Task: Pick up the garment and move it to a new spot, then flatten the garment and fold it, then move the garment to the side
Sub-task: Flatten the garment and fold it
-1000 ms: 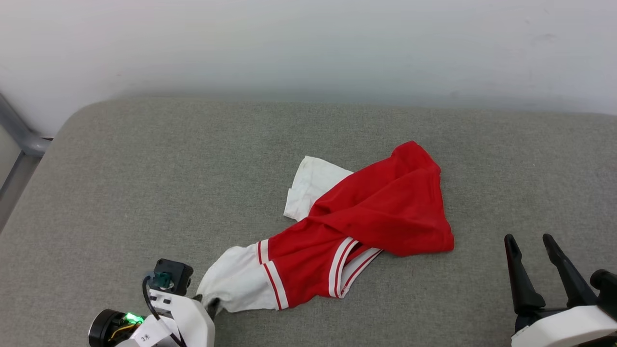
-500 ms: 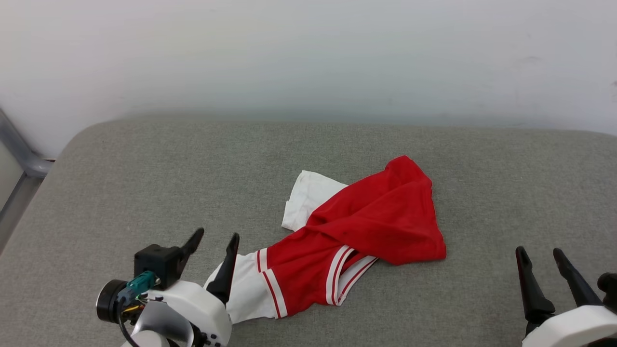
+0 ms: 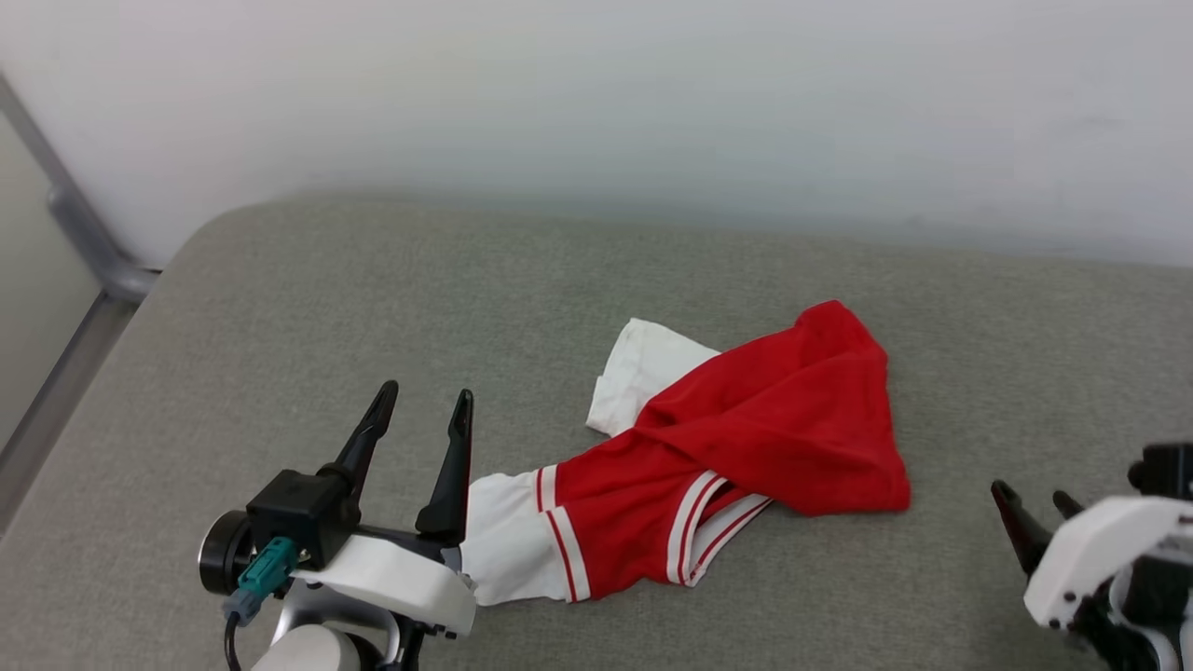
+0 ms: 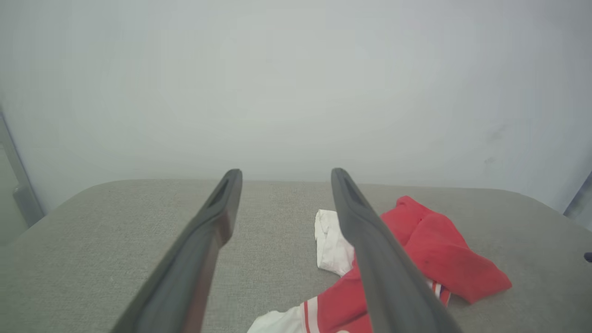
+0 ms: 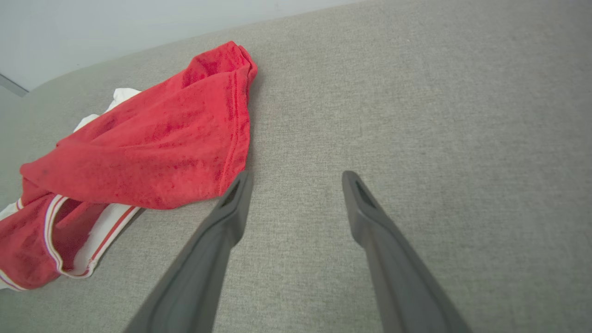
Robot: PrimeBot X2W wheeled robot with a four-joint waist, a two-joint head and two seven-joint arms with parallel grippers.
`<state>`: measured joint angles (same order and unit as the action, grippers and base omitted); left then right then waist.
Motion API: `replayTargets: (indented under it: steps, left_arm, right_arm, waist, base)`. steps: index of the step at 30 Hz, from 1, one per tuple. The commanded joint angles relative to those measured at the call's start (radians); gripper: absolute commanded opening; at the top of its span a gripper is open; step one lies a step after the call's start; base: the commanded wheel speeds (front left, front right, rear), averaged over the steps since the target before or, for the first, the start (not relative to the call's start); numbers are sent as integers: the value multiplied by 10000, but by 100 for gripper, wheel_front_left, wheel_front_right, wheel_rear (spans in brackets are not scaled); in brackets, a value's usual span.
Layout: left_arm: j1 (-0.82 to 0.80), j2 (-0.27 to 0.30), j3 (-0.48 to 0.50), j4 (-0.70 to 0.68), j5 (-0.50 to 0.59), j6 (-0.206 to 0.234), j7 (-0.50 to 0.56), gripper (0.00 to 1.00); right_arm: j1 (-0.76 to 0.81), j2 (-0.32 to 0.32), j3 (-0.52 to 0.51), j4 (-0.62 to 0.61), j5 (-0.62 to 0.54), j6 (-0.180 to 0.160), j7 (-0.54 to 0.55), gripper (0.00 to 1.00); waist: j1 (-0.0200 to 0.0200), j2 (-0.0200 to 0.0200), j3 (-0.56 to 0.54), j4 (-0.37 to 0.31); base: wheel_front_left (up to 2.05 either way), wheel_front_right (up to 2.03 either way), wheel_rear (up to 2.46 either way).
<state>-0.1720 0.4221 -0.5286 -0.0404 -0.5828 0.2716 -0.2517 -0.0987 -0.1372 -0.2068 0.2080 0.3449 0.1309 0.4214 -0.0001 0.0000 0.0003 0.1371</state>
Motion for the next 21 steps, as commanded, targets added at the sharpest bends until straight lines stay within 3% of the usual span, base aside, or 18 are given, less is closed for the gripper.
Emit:
replayTargets:
  steps: [1, 10, 20, 21]
  left_arm:
    - [-177, -74, 23, -73, 116, -60, -73, 100]
    - [-672, -329, 131, -233, 384, -328, -126, 100]
    - [-932, -669, 344, 79, 571, -671, -143, 100]
    - [-918, -698, 373, 106, 592, -683, -143, 100]
  right_arm:
    - [-570, -217, 177, 310, 136, -3, 222, 100]
    - [-2892, -1130, 1720, 2203, 528, -3, 1631, 100]
    - [-3594, -1167, 3069, 4248, 1230, -3, 3662, 100]
    - [-3554, -1110, 3154, 4344, 1373, -2, 3812, 42]
  waist:
    - [1, 0, 280, 292]
    - [1, 0, 1349, 915]
    - [1, 0, 1886, 1094]
    - [1, 0, 1875, 1084]
  base:
    - [0, 0, 0]
    - [0, 0, 0]
    - [0, 0, 0]
    - [0, 0, 0]
